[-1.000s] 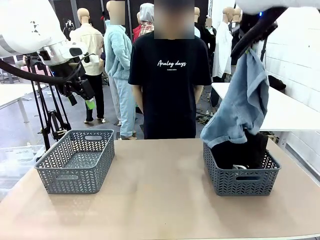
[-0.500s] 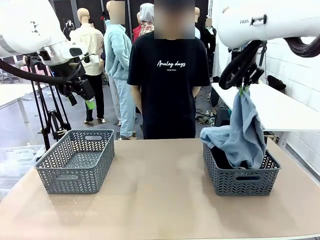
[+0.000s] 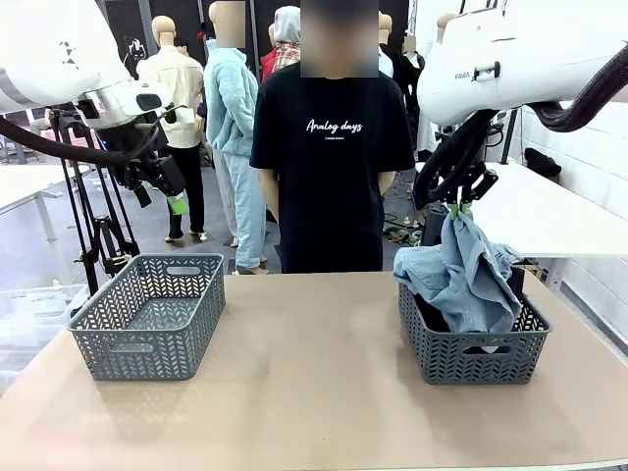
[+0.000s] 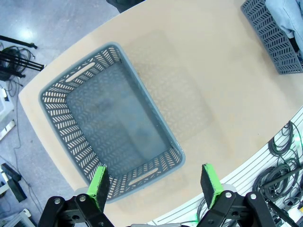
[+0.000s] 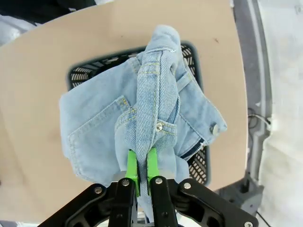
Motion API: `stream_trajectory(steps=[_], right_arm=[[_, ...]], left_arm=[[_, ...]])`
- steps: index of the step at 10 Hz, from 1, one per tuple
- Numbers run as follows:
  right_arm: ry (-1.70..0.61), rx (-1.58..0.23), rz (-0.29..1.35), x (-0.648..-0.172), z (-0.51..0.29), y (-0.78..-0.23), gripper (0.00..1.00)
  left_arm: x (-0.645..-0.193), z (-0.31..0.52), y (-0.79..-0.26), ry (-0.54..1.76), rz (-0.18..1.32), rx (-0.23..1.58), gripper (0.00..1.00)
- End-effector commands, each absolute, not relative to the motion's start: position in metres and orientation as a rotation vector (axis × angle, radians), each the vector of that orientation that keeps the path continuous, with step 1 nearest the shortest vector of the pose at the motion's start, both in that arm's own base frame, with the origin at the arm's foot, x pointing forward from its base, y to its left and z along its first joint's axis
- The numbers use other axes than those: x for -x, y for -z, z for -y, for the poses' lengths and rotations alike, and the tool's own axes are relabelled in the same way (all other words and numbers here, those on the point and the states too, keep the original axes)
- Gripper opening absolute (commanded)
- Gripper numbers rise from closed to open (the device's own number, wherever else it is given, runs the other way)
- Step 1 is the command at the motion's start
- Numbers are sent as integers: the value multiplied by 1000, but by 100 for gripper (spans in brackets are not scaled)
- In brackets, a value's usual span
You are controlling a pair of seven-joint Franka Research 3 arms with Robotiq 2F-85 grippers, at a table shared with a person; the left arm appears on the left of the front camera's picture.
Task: Sort the tops and bottoms.
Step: Sort the clothes according to human instructions.
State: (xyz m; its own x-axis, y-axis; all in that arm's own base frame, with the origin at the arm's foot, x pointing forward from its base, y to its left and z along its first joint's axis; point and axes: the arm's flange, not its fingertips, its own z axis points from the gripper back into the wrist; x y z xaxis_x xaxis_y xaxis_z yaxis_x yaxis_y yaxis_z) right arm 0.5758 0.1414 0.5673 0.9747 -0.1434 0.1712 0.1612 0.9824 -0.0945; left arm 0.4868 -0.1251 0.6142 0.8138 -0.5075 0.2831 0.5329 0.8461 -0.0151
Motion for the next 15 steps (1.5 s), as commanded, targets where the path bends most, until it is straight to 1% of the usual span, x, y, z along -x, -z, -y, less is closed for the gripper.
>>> stream_trajectory(steps=[1,3,4,5,8,12,15], right_arm=[[150,110,171,-570,-142,-577,0],[153,108,169,-574,-142,-571,0],[193,152,165,-588,-143,-556,0],[194,157,124,-601,-140,-531,0],[184,135,-22,-609,-135,-476,0],[120,185,-189,-606,-146,-409,0],[106,236,-277,-601,-151,-371,0]], left_arm=[[-486,124,-616,554,286,96,100],[-486,124,-616,554,286,96,100],[-486,124,-616,554,286,96,100],[-486,124,-616,554,286,96,100],[-486,124,-616,554,286,96,100],[-486,124,-616,554,286,96,100],[-486,124,-616,554,286,96,100]])
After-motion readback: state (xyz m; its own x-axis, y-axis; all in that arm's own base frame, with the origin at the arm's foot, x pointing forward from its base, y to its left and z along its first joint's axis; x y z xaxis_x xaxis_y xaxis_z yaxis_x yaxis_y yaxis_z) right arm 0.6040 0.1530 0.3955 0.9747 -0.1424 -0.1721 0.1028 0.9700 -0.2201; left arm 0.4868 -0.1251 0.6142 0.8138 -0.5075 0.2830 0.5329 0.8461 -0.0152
